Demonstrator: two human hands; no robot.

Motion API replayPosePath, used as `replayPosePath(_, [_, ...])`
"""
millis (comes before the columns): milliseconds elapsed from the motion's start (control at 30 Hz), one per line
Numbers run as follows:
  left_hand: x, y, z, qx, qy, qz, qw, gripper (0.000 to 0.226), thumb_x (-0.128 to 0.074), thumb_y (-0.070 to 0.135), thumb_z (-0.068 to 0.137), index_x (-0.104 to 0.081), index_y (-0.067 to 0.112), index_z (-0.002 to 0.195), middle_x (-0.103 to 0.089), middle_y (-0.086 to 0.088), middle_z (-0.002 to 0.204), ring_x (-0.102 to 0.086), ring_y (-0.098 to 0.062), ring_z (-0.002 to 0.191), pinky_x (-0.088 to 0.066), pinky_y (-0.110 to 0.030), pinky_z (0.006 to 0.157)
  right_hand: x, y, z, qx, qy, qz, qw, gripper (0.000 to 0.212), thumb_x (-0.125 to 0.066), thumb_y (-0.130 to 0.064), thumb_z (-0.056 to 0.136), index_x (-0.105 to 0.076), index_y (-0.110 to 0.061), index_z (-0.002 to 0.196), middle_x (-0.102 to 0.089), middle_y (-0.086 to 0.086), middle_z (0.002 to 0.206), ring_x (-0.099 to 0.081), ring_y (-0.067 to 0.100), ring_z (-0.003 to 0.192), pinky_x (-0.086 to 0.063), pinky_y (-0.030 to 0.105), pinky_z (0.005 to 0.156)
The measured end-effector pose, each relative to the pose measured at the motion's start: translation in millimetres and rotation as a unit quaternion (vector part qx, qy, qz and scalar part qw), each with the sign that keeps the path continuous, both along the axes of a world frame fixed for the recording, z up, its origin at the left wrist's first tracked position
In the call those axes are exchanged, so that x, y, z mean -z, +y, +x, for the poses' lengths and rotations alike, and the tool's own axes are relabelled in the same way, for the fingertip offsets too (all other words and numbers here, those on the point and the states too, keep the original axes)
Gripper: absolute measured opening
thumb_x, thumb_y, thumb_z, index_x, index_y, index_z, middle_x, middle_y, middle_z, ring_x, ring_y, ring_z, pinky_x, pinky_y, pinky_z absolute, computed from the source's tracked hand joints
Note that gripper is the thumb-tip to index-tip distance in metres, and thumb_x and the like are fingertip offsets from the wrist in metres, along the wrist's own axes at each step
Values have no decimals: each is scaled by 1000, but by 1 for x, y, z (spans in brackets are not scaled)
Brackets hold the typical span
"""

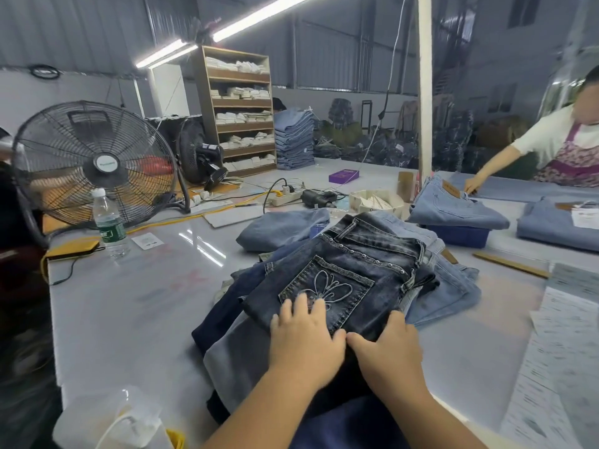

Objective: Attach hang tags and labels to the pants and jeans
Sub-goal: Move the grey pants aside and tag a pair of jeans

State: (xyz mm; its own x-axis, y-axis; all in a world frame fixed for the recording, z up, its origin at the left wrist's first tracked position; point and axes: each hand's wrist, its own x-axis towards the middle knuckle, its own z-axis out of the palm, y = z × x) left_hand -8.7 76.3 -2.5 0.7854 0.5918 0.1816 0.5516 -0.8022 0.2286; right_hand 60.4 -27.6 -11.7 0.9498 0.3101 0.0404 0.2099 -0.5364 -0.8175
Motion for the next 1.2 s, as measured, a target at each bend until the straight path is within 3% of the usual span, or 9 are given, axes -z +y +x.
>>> replayPosePath(133, [6,-10,8,-8,89,-15,996,69,-35,49,98,-13,17,155,-7,-12,163,-7,-35,148,-14,-58,116,0,-2,3,8,42,16,999,64,-75,-33,73,-44,-9,123,-54,13,118,-51,33,113,-43,39,93])
replayPosePath(267, [2,-10,4,-6,95,-36,995,74,-36,53,96,-10,17,156,-2,-12,164,-3,-34,149,-12,-58,117,-2,-1,3,5,-18,47,999,37,-72,-18,76,-50,-11,105,-62,8,105,-57,30,99,-46,37,83])
replayPosePath(367, [-3,-12,0,16,97,-64,993,81,-38,62,91,-13,19,154,-4,-10,164,-4,-32,149,-11,-58,116,-4,-1,3,5,-18,73,997,53,-69,-7,78,-49,-5,127,-62,11,116,-57,30,108,-45,34,90])
replayPosePath(500, [-15,-16,-8,58,67,-96,991,97,-52,65,79,-9,19,154,-10,-5,162,-13,-27,148,-13,-56,118,-19,-1,-5,-18,-33,139,990,48,-69,-1,73,-49,-14,115,-60,-3,94,-57,14,84,-40,24,72])
replayPosePath(600, [-30,-19,-17,46,27,-58,997,87,-56,48,83,-11,18,152,-25,-3,155,-31,-26,139,-30,-45,112,-33,-1,-20,-67,-55,185,979,43,-68,1,70,-50,-21,102,-63,-8,87,-58,-5,78,-41,8,64])
replayPosePath(767, [-66,-23,-36,-10,-116,12,993,17,-46,27,96,-51,22,111,-64,-2,116,-62,-24,108,-49,-33,80,-69,-3,-47,-149,-100,231,956,33,-74,-13,78,-55,-28,99,-68,-13,89,-61,-7,84,-44,7,72])
replayPosePath(867, [-92,-25,-52,-24,-184,34,982,11,-49,31,95,-56,24,100,-70,-2,101,-66,-26,96,-42,-29,67,-93,-10,-61,-165,-127,255,944,22,-72,-23,83,-57,-34,94,-68,-16,87,-61,-5,85,-42,6,70])
replayPosePath(1000, [-114,-40,-73,-1,-252,52,966,8,-55,29,92,-59,23,94,-71,0,94,-67,-24,89,-51,-31,68,-115,-27,-74,-86,-185,233,951,12,-60,-33,90,-52,-32,99,-49,-9,105,-48,14,102,-41,32,93])
replayPosePath(1200, [-130,-87,-100,104,-353,30,929,11,-61,24,91,-62,14,86,-69,-2,83,-66,-25,78,-53,-38,65,-128,-77,-104,1,-354,144,924,35,-34,-58,87,-35,-32,111,-31,-12,108,-31,14,104,-32,35,98])
